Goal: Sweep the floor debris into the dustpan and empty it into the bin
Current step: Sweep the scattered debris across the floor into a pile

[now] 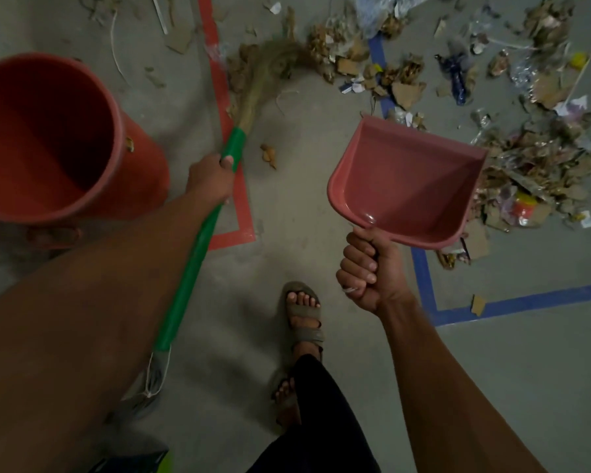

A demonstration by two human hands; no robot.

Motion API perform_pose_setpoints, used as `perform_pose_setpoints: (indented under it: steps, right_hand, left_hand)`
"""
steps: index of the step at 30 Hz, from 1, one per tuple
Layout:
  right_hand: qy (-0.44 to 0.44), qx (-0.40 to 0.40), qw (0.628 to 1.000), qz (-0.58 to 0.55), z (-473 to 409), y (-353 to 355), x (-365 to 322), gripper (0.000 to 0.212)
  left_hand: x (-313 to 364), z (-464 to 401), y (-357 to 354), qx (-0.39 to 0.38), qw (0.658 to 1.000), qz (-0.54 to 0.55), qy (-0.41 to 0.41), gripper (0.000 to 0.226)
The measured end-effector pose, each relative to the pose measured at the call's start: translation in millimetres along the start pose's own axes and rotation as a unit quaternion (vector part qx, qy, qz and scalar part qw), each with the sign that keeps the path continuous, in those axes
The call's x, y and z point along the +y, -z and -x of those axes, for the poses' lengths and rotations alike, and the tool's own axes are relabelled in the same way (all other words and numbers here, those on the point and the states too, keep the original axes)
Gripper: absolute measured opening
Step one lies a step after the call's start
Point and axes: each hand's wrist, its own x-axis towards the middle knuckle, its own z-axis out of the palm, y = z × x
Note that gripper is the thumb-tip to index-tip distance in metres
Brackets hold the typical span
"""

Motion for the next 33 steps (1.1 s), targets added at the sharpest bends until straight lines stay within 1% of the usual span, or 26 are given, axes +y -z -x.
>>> perform_pose_setpoints:
  steps: [2, 3, 5, 6, 8, 11, 12, 13, 15, 16, 17, 19, 23, 26, 28, 30, 32, 33]
  right_hand:
    - [-0.001, -0.006, 1.000, -0.002, -17.3, -8.1, -2.0, 0.044]
    - [-0.004, -0.008, 1.000, -0.001, -25.1, -12.1, -2.5, 0.044]
    - [-0.015, -0.011, 1.000, 0.002, -38.1, -19.7, -2.7, 0.043]
    - [-0.020, -0.014, 1.000, 0.006, -42.4, -22.5, -3.1, 0.043]
    - [-0.032, -0.018, 0.999, 0.019, -48.3, -26.8, -5.5, 0.043]
    - [-0.044, -0.009, 0.998, 0.036, -49.1, -30.8, -12.6, 0.044]
    - [-0.048, -0.004, 0.998, 0.041, -48.6, -31.9, -16.2, 0.044]
    - [-0.050, 0.002, 0.998, 0.045, -47.8, -32.7, -19.5, 0.044]
    - [-0.055, 0.014, 0.997, 0.052, -46.8, -33.6, -26.4, 0.044]
    - [-0.057, 0.017, 0.997, 0.055, -46.6, -33.4, -29.7, 0.045]
    - [-0.059, 0.019, 0.996, 0.058, -47.1, -33.4, -33.6, 0.045]
    - [-0.061, 0.024, 0.996, 0.066, -49.3, -33.9, -40.3, 0.044]
    - [-0.061, 0.025, 0.995, 0.077, -57.6, -38.2, -51.2, 0.044]
    - [-0.068, 0.012, 0.995, 0.077, -67.4, -43.0, -57.3, 0.043]
    - [-0.070, 0.007, 0.994, 0.080, -74.2, -45.9, -61.9, 0.042]
    - [-0.072, 0.001, 0.994, 0.082, -80.2, -49.7, -66.1, 0.042]
    - [-0.074, 0.000, 0.994, 0.084, -84.6, -52.5, -70.0, 0.043]
    - [-0.075, 0.000, 0.993, 0.087, -86.3, -53.9, -72.0, 0.043]
  left_hand:
    - [-6.2, 2.2, 1.7, -0.042, 0.992, 0.121, -0.007, 0.041]
    - [-10.7, 3.1, 2.0, -0.072, 0.983, 0.167, 0.003, 0.042]
    - [-19.8, 7.2, 3.2, -0.156, 0.964, 0.213, 0.043, 0.048]
    - [-25.1, 8.7, 3.5, -0.202, 0.956, 0.204, 0.063, 0.052]
    - [-37.3, 12.1, 6.5, -0.274, 0.947, 0.136, 0.095, 0.054]
    - [-49.0, 16.3, 13.5, -0.342, 0.929, 0.027, 0.142, 0.048]
    - [-46.7, 16.2, 17.4, -0.342, 0.928, -0.012, 0.146, 0.048]
    - [-42.8, 13.6, 20.9, -0.326, 0.934, -0.058, 0.134, 0.046]
    - [-29.5, 5.4, 25.4, -0.272, 0.944, -0.161, 0.093, 0.040]
    - [-20.7, 0.7, 26.3, -0.250, 0.946, -0.190, 0.076, 0.038]
    - [-13.3, -6.7, 25.1, -0.237, 0.950, -0.194, 0.069, 0.037]
    - [-1.1, -24.1, 20.6, -0.221, 0.958, -0.165, 0.075, 0.033]
    - [23.9, -43.4, 24.1, -0.219, 0.956, -0.171, 0.094, 0.021]
    - [36.5, -54.6, 30.6, -0.212, 0.956, -0.186, 0.079, 0.018]
    - [42.3, -59.5, 35.3, -0.199, 0.956, -0.205, 0.067, 0.022]
    - [49.5, -65.3, 39.4, -0.167, 0.958, -0.228, 0.039, 0.029]
    - [55.1, -73.6, 40.8, -0.117, 0.966, -0.231, 0.019, 0.036]
    - [57.5, -78.9, 42.1, -0.088, 0.973, -0.211, 0.021, 0.040]
